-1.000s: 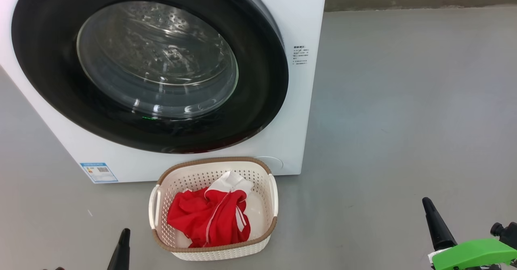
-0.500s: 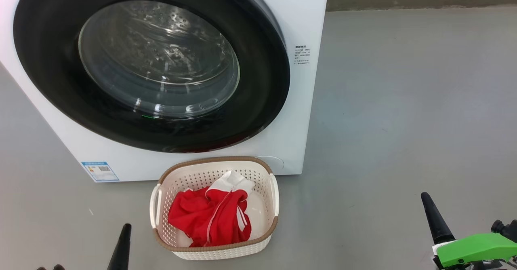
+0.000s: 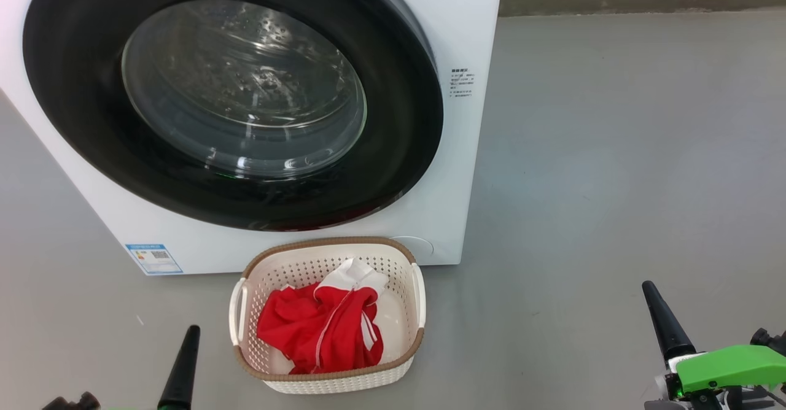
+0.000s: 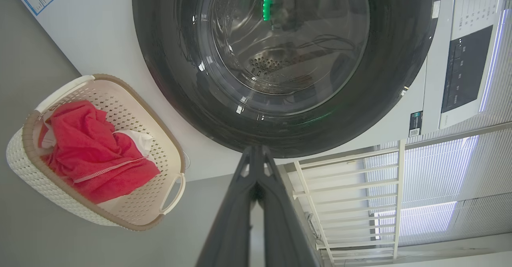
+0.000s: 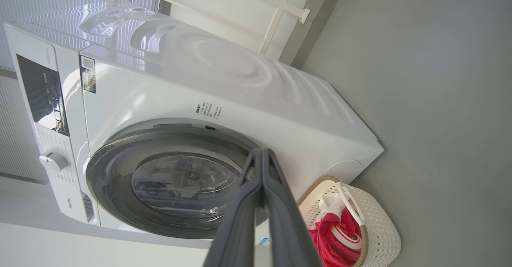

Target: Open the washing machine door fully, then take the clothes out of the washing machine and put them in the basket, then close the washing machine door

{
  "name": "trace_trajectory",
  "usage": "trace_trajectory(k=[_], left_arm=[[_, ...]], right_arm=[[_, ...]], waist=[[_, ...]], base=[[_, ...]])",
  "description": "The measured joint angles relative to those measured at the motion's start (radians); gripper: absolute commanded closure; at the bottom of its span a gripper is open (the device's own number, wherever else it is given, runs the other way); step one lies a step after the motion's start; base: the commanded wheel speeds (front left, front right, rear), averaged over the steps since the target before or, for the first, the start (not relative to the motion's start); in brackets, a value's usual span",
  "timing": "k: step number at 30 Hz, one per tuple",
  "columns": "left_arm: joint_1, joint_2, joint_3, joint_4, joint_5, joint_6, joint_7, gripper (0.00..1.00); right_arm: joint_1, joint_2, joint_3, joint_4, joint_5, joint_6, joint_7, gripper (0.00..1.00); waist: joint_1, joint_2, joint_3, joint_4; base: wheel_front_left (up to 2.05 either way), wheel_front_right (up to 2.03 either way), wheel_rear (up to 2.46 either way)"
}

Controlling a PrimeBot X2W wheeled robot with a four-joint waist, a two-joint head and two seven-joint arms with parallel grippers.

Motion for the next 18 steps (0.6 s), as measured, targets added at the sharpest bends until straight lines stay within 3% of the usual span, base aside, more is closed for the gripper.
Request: trace_trajectory(k=[18], left_arm=[[-0.034,-0.003,0.005,0.0,-0.189,0.0,0.048,1.0]], right_arm=[[-0.034,0.009,-0.03,-0.006,0.159,0.0,0.049,1.0]], waist=[[0.0,0.0,0.001,0.006]], base=[[0.0,0.0,0.0]])
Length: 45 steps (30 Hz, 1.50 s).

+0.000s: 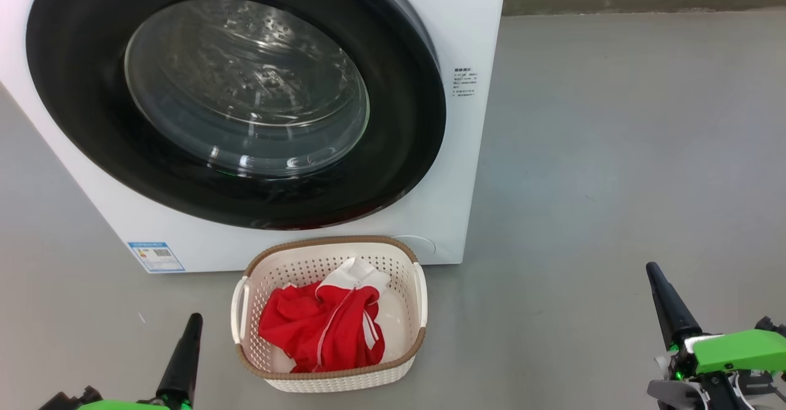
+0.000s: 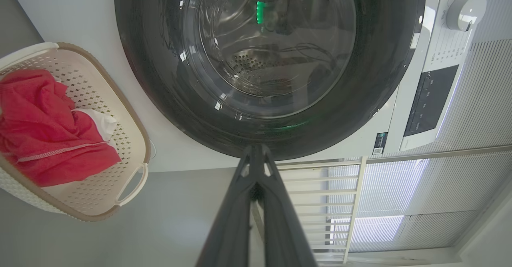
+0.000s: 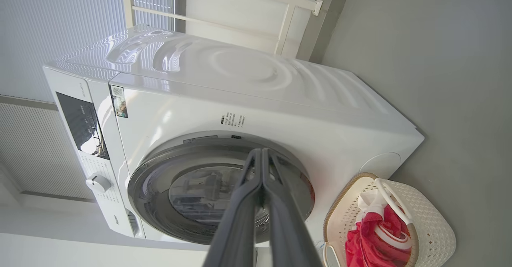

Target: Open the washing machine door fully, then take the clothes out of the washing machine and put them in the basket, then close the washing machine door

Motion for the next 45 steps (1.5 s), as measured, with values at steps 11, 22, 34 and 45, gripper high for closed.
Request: trace_trajectory(k=[11,22,34,45], left_arm=[[-0.02,-0.002,0.002,0.0,-0.088,0.0,0.027,1.0],[-0.02,-0.003,0.003,0.0,-0.088,0.0,0.027,1.0],[-0.02,-0.003,0.003,0.0,-0.088,0.0,0.027,1.0],[-0.02,-0.003,0.003,0.0,-0.088,0.0,0.027,1.0]], right_arm=[[-0.019,0.005,-0.008,-0.007,0.077,-0.001,0.025,1.0],[-0.02,0.005,-0.009,-0.008,0.077,-0.001,0.025,1.0],[-0.02,0.005,-0.01,-0.008,0.077,-0.001,0.025,1.0],[-0.02,0.005,-0.01,-0.008,0.077,-0.001,0.025,1.0]], waist=[[0.0,0.0,0.001,0.002],[0.0,0.0,0.001,0.002],[0.0,0.0,0.001,0.002],[0.0,0.0,0.001,0.002]], base=[[0.0,0.0,0.0],[0.0,0.0,0.0],[0.0,0.0,0.0],[0.0,0.0,0.0]])
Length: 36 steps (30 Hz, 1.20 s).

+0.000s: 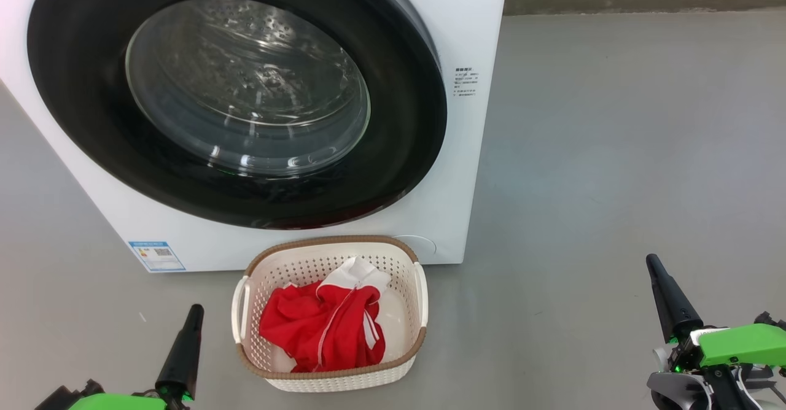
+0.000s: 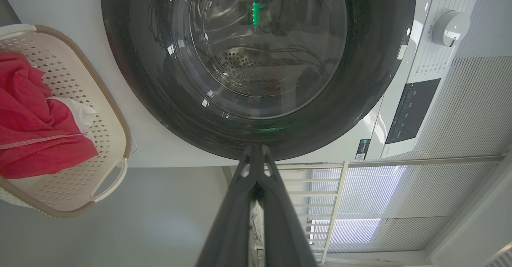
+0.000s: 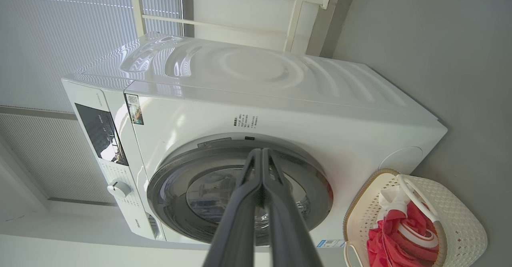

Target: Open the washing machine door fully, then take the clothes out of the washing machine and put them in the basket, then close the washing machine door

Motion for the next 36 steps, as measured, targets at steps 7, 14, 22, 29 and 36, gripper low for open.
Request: trace_trajectory(k=[7,14,22,29,36], left_arm=[[0.0,0.0,0.0,0.0,0.0,0.0,0.0,1.0],[0.0,0.0,0.0,0.0,0.0,0.0,0.0,1.0],[0.0,0.0,0.0,0.0,0.0,0.0,0.0,1.0],[0.0,0.0,0.0,0.0,0.0,0.0,0.0,1.0],[0.0,0.0,0.0,0.0,0.0,0.0,0.0,1.0]], right_arm=[[0.0,0.0,0.0,0.0,0.0,0.0,0.0,1.0],[0.0,0.0,0.0,0.0,0.0,0.0,0.0,1.0],[0.0,0.001,-0.001,0.0,0.0,0.0,0.0,1.0],[0.0,0.001,-0.001,0.0,0.0,0.0,0.0,1.0],[0.0,0.001,-0.001,0.0,0.0,0.0,0.0,1.0]], waist=[[0.0,0.0,0.0,0.0],[0.0,0.0,0.0,0.0],[0.0,0.0,0.0,0.0],[0.0,0.0,0.0,0.0],[0.0,0.0,0.0,0.0]], base=[[0.0,0.0,0.0],[0.0,0.0,0.0],[0.0,0.0,0.0],[0.0,0.0,0.0],[0.0,0.0,0.0]])
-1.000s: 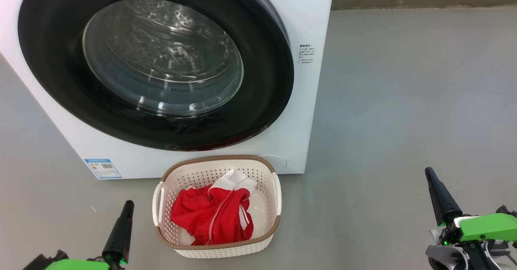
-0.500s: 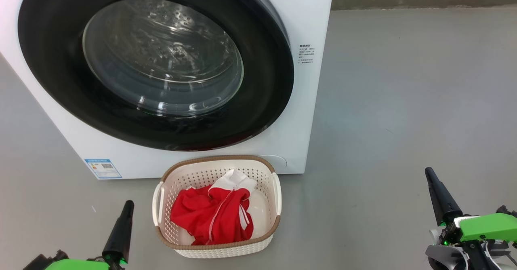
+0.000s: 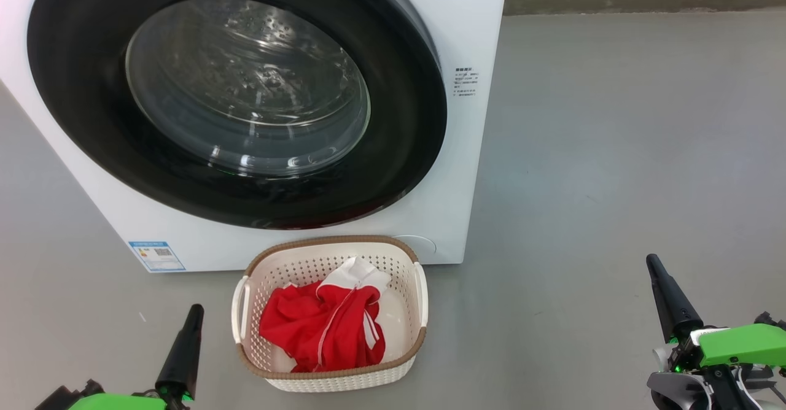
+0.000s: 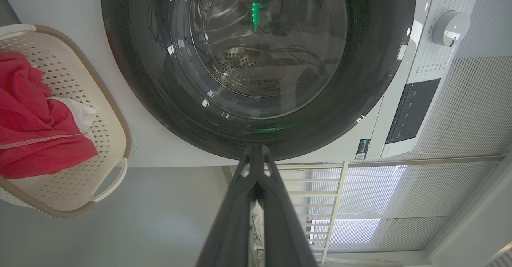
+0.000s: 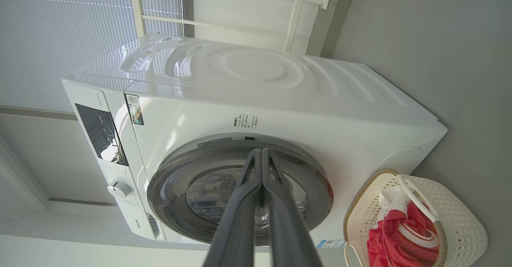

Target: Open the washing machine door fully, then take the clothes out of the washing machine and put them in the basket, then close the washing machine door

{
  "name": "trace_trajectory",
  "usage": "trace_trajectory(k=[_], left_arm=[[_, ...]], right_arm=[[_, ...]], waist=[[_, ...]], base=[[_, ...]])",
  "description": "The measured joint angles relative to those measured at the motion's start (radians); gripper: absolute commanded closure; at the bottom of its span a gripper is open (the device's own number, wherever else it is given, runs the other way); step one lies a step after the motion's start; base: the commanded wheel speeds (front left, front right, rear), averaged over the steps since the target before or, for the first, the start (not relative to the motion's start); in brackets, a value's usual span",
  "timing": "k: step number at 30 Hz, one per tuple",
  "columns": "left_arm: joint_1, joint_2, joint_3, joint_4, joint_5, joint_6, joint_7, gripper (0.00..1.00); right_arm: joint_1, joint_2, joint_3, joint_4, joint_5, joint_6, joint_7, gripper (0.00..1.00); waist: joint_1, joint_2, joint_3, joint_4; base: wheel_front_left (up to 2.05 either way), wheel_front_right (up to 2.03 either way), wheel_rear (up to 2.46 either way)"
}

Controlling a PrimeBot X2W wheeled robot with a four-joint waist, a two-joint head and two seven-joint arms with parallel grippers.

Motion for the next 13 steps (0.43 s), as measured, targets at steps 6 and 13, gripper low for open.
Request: trace_trajectory(k=[6,13], left_arm=[[0.0,0.0,0.0,0.0,0.0,0.0,0.0,1.0],[0.0,0.0,0.0,0.0,0.0,0.0,0.0,1.0]], right_arm=[[0.0,0.0,0.0,0.0,0.0,0.0,0.001,1.0],[0.0,0.0,0.0,0.0,0.0,0.0,0.001,1.0]], waist=[[0.0,0.0,0.0,0.0],[0.0,0.0,0.0,0.0]], base=[[0.0,0.0,0.0],[0.0,0.0,0.0]])
